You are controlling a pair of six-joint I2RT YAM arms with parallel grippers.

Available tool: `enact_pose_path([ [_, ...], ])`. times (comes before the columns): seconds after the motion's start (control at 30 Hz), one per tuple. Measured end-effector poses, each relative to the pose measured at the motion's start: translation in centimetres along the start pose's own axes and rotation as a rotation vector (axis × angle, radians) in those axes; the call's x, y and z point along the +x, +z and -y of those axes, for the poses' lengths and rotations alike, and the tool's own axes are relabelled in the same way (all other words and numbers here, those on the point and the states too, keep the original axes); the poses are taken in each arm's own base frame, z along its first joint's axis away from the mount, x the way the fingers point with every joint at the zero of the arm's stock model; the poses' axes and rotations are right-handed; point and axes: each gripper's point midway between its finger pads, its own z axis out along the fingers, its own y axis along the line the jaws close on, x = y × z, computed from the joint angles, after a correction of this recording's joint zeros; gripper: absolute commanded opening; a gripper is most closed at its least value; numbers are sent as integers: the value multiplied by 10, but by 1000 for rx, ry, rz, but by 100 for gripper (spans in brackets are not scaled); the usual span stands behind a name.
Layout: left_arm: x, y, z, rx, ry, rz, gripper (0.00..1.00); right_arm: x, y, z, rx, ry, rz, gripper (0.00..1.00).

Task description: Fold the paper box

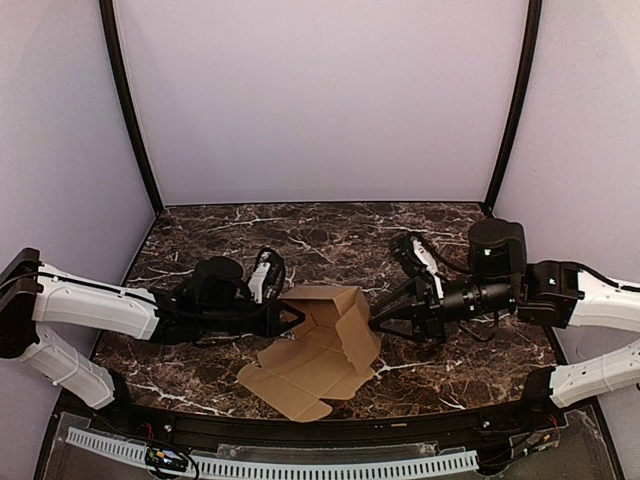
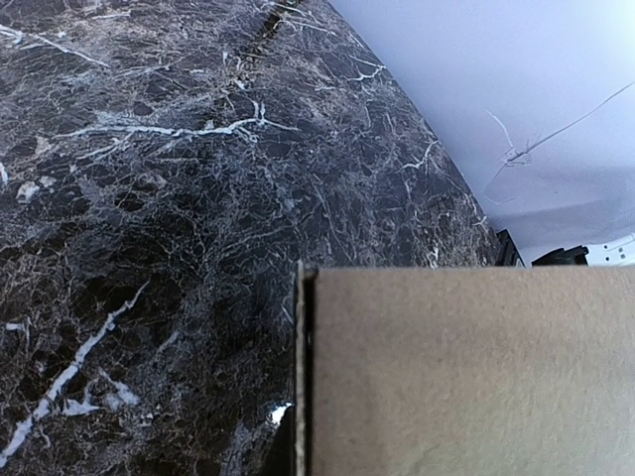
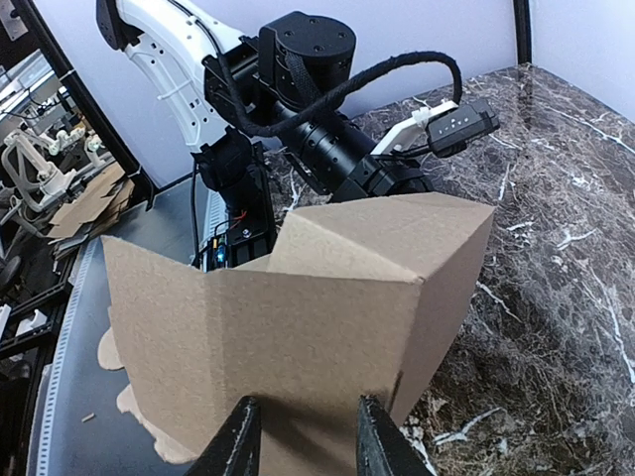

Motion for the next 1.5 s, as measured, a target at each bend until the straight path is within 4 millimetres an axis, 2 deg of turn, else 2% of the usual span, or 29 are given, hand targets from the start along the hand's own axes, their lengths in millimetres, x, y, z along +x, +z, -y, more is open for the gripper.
enact_pose_path([
  [0.13, -5, 0, -4, -38, -11, 11, 1, 1, 11, 6, 44, -2, -25, 34],
  [0.3, -3, -1, -15, -97, -35, 4, 1, 5, 15, 20, 121, 5, -49, 34],
  [0.53, 0, -2, -27, -162, -60, -1, 1, 11, 24, 33, 224, -2, -94, 43],
  [0.97, -10, -6, -48, -298, -83, 47, 1, 17, 36, 49, 358, -24, -142, 57],
  [1.2, -8, -9, -63, -379, -98, 57, 1, 28, 52, 66, 468, -43, -204, 57],
  [1.5, -6, -15, -78, -461, -124, 71, 1, 35, 71, 92, 640, -76, -253, 50],
])
